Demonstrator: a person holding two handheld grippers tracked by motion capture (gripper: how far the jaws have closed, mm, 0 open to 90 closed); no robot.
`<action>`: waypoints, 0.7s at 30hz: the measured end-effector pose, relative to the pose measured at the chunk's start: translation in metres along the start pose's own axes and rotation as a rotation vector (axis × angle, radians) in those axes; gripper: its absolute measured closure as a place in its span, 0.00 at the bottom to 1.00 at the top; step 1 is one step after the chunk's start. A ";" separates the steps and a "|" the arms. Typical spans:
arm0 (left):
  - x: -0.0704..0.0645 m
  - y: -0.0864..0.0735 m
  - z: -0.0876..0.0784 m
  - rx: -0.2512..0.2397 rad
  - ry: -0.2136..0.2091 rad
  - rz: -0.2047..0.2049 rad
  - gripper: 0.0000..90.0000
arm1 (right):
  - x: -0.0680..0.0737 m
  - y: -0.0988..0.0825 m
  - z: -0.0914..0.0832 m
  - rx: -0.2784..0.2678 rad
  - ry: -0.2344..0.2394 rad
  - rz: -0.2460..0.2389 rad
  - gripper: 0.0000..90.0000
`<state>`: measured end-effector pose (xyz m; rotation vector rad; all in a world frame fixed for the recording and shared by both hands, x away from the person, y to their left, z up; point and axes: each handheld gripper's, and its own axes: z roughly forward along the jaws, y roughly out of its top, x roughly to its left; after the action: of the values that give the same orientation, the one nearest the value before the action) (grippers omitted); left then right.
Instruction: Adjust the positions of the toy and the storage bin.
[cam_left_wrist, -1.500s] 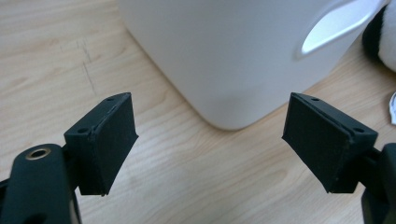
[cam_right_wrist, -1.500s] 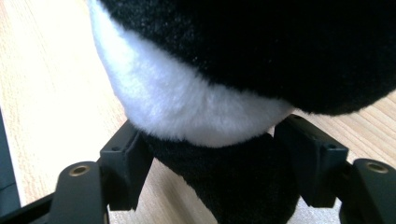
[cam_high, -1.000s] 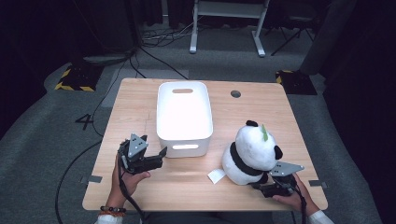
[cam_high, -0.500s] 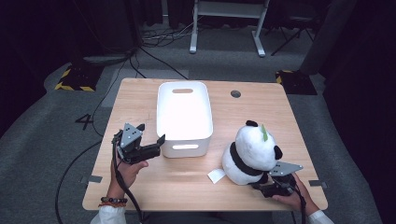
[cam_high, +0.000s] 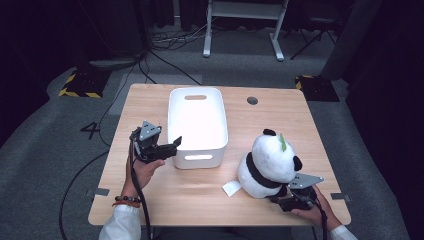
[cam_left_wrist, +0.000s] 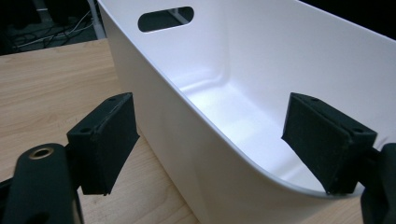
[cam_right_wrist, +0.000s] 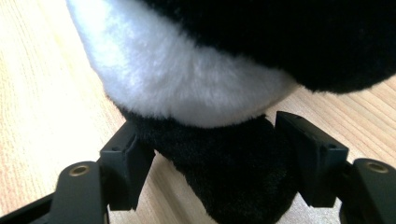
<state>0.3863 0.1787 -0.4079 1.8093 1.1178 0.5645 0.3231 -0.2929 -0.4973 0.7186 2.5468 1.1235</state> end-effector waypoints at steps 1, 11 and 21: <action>0.001 0.001 0.003 0.012 -0.005 0.001 0.21 | 0.000 0.000 0.000 0.000 0.000 -0.001 0.34; 0.003 0.005 0.019 0.037 -0.040 -0.028 0.34 | 0.000 -0.001 0.001 0.010 -0.007 -0.001 0.34; -0.003 0.007 0.018 0.059 -0.042 -0.041 0.44 | -0.004 0.001 0.002 0.021 -0.028 0.003 0.35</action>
<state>0.4016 0.1662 -0.4101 1.8360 1.1515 0.4719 0.3272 -0.2933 -0.4982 0.7378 2.5389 1.0809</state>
